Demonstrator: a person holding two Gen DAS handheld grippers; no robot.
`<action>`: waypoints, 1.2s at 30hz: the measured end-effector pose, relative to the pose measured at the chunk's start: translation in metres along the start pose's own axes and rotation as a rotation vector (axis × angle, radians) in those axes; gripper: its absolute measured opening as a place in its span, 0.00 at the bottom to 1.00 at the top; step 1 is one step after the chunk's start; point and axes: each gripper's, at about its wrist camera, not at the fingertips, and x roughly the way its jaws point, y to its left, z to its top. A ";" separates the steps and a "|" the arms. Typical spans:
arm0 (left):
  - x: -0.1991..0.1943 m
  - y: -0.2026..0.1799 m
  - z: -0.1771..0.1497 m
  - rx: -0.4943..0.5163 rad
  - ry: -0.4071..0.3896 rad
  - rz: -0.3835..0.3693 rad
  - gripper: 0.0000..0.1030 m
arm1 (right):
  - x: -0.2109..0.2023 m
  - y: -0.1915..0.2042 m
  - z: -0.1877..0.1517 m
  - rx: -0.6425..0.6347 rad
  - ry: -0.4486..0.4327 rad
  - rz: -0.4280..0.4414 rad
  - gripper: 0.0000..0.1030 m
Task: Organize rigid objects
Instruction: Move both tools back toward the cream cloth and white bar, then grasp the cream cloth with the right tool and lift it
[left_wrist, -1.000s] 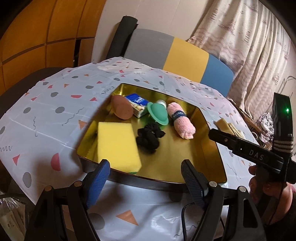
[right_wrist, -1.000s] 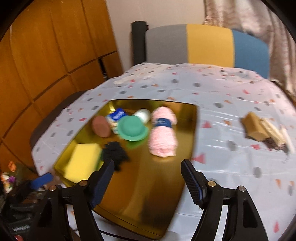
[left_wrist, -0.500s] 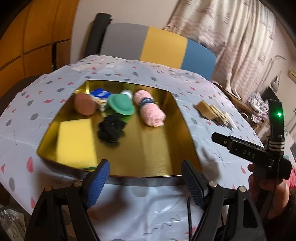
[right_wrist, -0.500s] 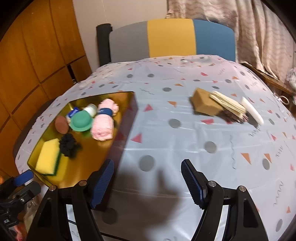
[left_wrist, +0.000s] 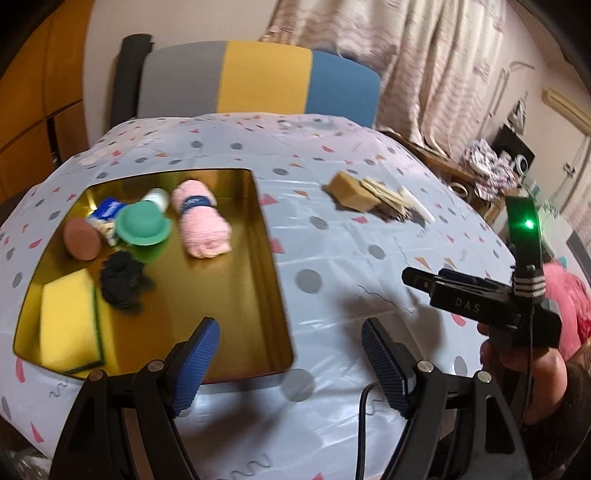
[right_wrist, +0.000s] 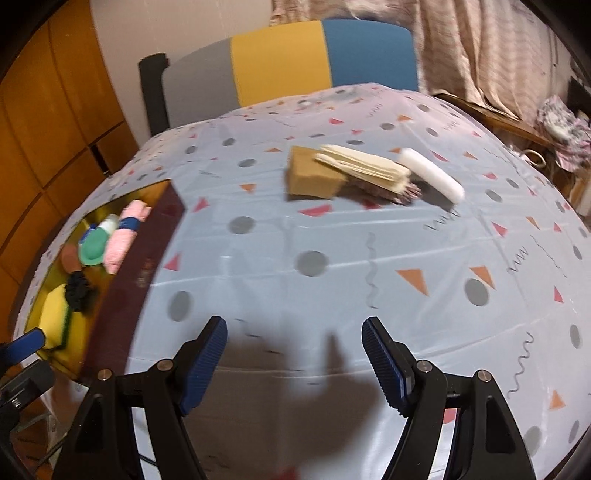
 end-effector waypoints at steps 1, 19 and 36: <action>0.001 -0.004 0.000 0.009 0.003 -0.002 0.77 | 0.003 -0.008 0.000 0.007 0.005 -0.005 0.75; 0.036 -0.033 0.039 0.094 0.018 0.041 0.77 | 0.036 -0.114 0.082 0.080 -0.041 -0.040 0.80; 0.032 -0.009 0.053 0.046 0.009 0.091 0.77 | 0.123 -0.064 0.131 -0.296 -0.015 -0.141 0.41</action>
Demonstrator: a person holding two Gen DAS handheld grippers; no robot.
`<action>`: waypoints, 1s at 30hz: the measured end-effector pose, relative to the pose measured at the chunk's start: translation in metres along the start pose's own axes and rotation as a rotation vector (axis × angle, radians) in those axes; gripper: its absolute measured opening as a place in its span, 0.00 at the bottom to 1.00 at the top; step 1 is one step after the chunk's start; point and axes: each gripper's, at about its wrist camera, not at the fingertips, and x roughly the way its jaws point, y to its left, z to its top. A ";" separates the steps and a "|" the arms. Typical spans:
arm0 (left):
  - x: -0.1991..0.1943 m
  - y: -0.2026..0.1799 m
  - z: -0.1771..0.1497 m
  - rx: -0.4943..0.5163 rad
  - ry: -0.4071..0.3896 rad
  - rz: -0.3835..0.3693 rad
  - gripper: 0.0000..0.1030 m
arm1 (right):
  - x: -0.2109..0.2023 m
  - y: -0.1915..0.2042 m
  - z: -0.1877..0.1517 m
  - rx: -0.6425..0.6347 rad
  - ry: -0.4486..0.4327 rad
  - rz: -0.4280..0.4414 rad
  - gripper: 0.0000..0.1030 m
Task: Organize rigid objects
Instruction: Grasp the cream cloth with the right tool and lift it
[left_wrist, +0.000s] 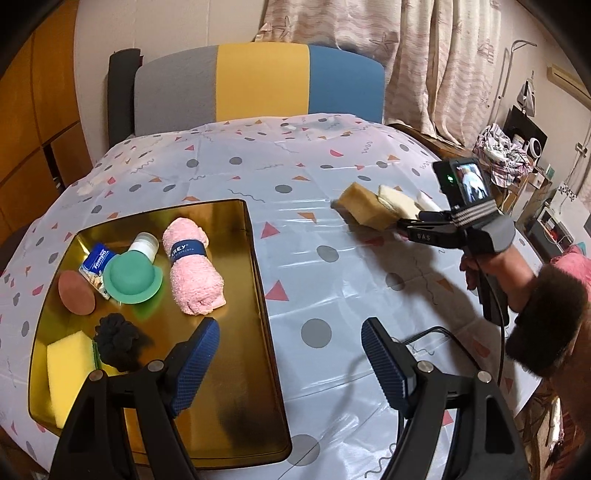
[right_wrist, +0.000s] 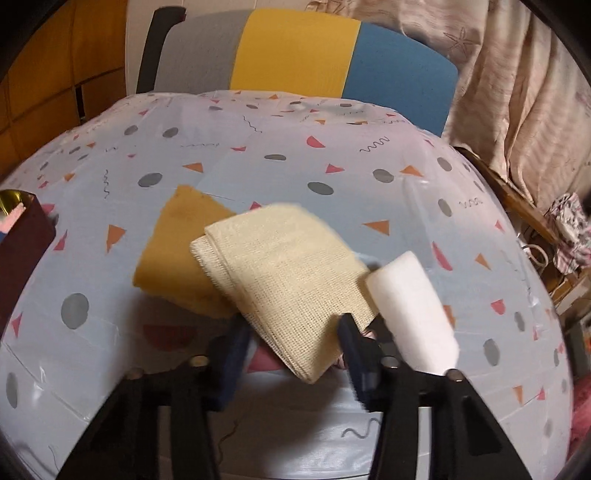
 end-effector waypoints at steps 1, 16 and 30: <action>0.001 0.000 0.000 -0.001 0.001 -0.002 0.77 | -0.003 -0.001 -0.002 0.015 -0.011 0.013 0.32; 0.010 -0.027 0.005 0.018 0.008 -0.046 0.77 | -0.079 0.003 -0.082 0.115 -0.084 0.142 0.14; 0.022 -0.063 0.025 0.037 0.003 -0.107 0.78 | -0.130 -0.040 -0.173 0.341 -0.069 0.172 0.72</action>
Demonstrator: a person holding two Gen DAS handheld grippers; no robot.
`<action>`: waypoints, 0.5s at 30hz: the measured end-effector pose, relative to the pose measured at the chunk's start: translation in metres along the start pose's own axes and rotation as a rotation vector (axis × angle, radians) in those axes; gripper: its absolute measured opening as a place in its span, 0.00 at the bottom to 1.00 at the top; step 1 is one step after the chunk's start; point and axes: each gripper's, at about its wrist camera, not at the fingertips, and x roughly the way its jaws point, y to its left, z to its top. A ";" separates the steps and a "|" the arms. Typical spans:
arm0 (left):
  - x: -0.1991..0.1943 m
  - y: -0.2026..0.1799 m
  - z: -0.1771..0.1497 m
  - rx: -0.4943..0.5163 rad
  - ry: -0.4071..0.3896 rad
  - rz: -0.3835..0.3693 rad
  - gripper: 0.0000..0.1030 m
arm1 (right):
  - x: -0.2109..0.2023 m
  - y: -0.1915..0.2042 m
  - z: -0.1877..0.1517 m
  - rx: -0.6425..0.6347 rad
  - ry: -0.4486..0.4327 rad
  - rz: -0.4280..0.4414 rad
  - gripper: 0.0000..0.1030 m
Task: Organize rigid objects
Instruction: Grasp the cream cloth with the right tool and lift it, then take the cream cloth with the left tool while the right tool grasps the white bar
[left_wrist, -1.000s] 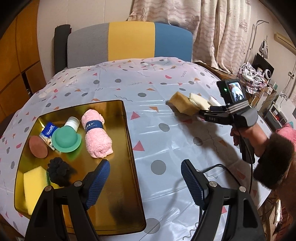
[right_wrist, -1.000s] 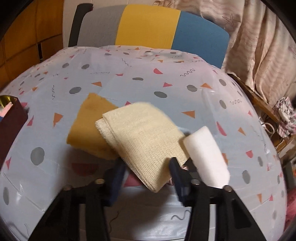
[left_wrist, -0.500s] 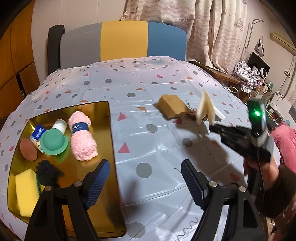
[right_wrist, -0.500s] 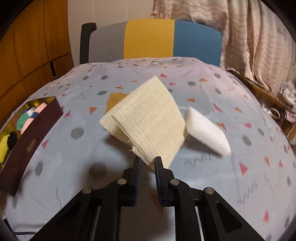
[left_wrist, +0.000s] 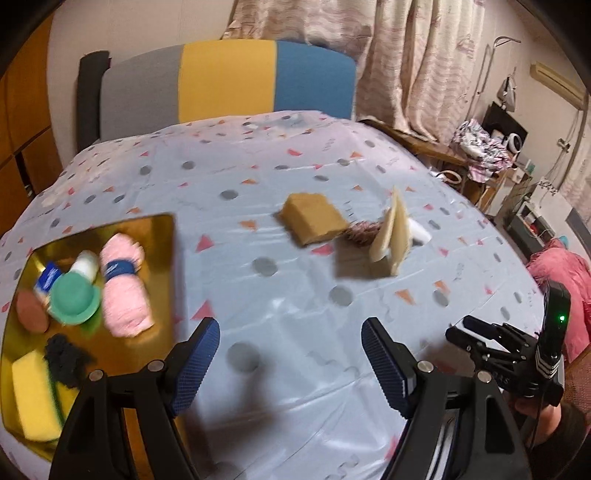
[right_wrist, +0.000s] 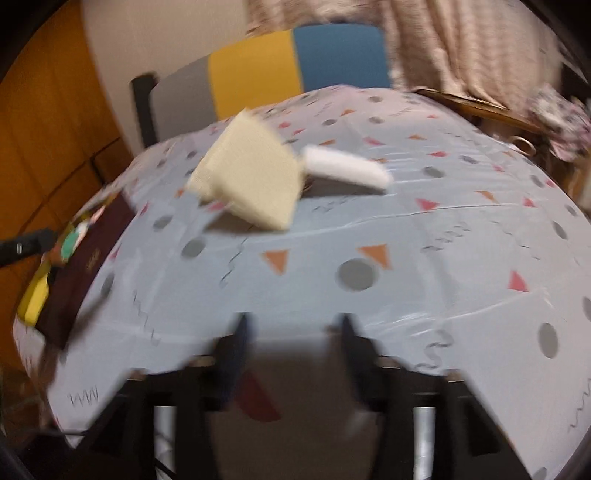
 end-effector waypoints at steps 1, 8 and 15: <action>0.002 -0.005 0.004 0.007 -0.004 -0.007 0.78 | -0.004 -0.008 0.007 0.051 -0.031 0.013 0.77; 0.014 -0.045 0.021 0.079 -0.023 -0.033 0.78 | 0.035 -0.037 0.074 0.388 -0.040 0.215 0.84; 0.008 -0.029 0.017 0.078 -0.030 0.039 0.78 | 0.107 -0.066 0.111 0.715 0.013 0.233 0.83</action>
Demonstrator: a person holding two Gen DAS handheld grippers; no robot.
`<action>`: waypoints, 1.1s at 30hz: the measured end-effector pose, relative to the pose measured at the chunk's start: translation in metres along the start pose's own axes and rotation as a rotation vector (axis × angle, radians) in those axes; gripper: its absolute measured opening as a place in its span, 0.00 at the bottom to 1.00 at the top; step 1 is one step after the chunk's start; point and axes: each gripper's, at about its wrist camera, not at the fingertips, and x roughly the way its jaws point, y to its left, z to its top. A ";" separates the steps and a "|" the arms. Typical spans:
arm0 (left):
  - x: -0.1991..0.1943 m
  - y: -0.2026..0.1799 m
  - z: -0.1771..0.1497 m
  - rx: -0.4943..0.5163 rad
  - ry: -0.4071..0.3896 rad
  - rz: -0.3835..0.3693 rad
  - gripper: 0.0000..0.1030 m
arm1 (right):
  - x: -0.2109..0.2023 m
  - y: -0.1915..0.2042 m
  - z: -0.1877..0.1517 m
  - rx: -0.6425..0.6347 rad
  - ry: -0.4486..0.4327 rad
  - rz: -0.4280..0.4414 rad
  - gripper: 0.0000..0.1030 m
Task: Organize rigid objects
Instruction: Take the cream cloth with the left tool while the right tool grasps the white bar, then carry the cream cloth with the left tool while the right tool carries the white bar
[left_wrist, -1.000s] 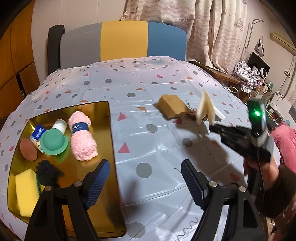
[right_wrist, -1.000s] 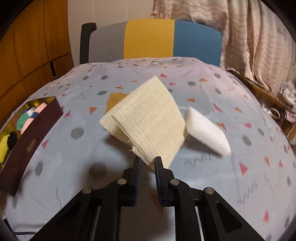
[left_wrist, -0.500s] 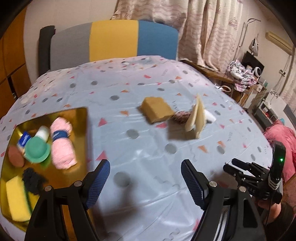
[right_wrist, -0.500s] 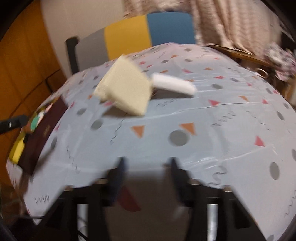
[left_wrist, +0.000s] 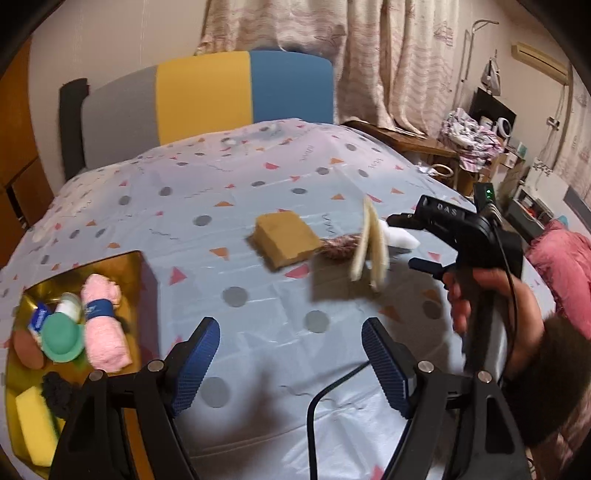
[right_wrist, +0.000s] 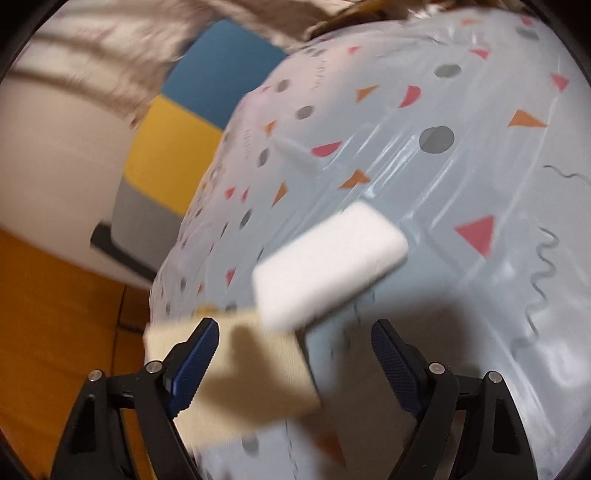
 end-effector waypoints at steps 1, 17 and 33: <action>-0.001 0.003 0.000 -0.005 -0.002 0.005 0.78 | 0.005 -0.002 0.004 0.027 -0.001 0.000 0.81; 0.024 -0.031 0.042 0.111 -0.050 -0.047 0.79 | -0.062 -0.036 -0.027 -0.168 -0.008 -0.066 0.24; 0.137 -0.010 0.040 -0.037 0.178 -0.011 0.84 | -0.089 -0.068 -0.066 -0.152 -0.016 0.012 0.41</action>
